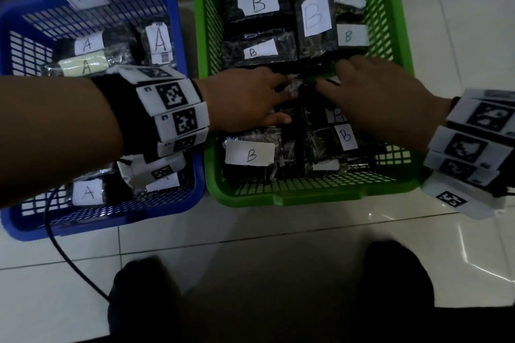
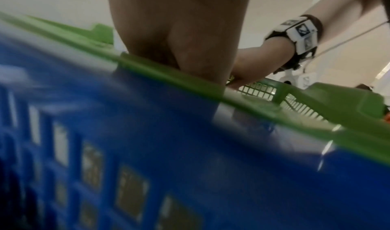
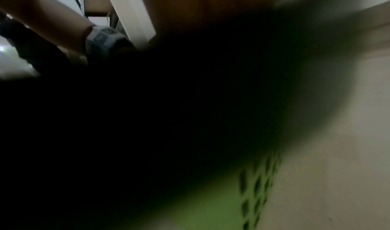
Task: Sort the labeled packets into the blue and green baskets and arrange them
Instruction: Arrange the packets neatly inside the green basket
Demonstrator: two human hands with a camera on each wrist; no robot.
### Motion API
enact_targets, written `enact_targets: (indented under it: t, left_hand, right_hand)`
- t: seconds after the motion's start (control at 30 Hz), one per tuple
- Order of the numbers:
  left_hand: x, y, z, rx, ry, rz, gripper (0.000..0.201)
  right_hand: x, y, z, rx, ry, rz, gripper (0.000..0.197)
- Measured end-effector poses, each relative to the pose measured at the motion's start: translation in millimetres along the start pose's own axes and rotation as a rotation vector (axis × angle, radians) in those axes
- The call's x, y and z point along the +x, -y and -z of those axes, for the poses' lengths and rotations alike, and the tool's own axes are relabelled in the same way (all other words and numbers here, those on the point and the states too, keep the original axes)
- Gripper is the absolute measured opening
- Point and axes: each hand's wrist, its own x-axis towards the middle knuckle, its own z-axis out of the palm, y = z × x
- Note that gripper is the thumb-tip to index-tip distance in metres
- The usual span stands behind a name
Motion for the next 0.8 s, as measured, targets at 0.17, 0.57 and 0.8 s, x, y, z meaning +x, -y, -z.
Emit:
enact_targets:
  t: [0.17,0.57,0.8]
  left_hand:
    - [0.7,-4.7,6.0,0.035,0.112,0.025,0.069]
    - [5.7,-1.1,7.6,0.050,0.116,-0.004,0.096]
    - [11.3,5.9,17.5,-0.136,0.213,0.049,0.060]
  right_hand:
    - [8.6,9.6,3.6,-0.039,0.046,-0.026,0.033]
    - [12.9,-23.7,-4.0,0.201,0.139,-0.028,0.055]
    - [5.7,-27.7,-3.2,0.293,0.131,-0.093,0.035]
